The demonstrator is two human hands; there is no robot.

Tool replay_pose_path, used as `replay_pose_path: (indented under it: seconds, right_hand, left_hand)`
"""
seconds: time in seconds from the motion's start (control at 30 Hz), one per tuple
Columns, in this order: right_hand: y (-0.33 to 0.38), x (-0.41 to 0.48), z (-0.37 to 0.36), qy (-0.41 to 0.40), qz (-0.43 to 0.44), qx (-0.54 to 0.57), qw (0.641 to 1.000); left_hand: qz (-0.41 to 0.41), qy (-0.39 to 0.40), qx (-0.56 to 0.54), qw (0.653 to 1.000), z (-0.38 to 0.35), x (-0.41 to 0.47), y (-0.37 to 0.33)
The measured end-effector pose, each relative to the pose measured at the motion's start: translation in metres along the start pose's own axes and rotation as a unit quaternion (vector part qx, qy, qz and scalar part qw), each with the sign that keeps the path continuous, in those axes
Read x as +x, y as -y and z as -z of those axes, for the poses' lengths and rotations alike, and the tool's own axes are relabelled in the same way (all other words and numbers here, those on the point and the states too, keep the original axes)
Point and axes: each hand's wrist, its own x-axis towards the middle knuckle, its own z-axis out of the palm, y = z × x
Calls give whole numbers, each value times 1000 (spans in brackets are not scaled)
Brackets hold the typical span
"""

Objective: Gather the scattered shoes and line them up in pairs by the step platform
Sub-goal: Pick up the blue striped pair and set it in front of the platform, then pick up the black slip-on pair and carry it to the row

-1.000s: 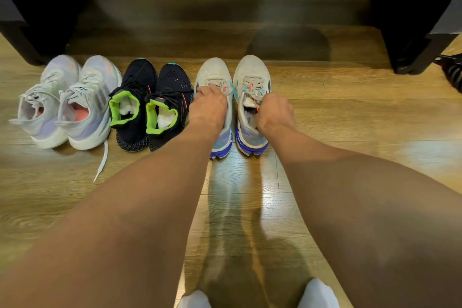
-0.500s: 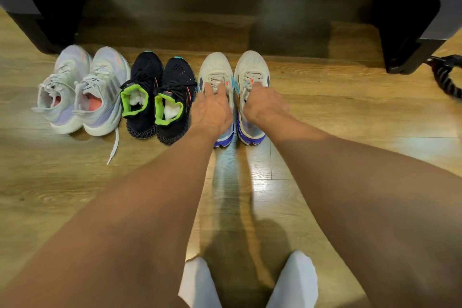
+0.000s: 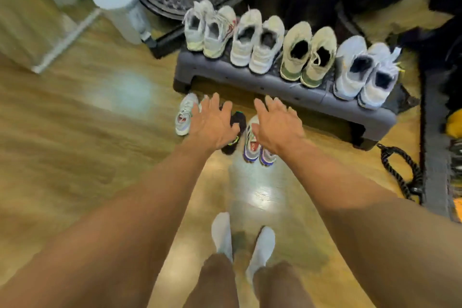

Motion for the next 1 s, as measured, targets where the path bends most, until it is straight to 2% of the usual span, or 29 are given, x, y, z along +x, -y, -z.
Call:
replay_pose_path:
  seconds: [0.1,0.2,0.43,0.57,0.7,1.0]
  right_hand:
    - [37,-37,105,-59,77,-32,995]
    - [75,-72,177,-108,145,-51,982]
    - [157,-167,271,-199,282,-49,937]
    - [221,-219,295,-216,375,-36,901]
    - [303,-266,299,-217,450,-15,866]
    - [535,-378,265,-194,585,12,788]
  left_hand:
    - [18,-45,-18,999,94,-61,7]
    - [52,-107,-31,992,156,-115,15]
    - [162,-253,-71,951,255,-259,51]
    - [213,-294,-63,930,290,-352,85]
    - [283,-340,-67,894,298,-453,135]
    - [419,-394,-62,816,283,-668,261]
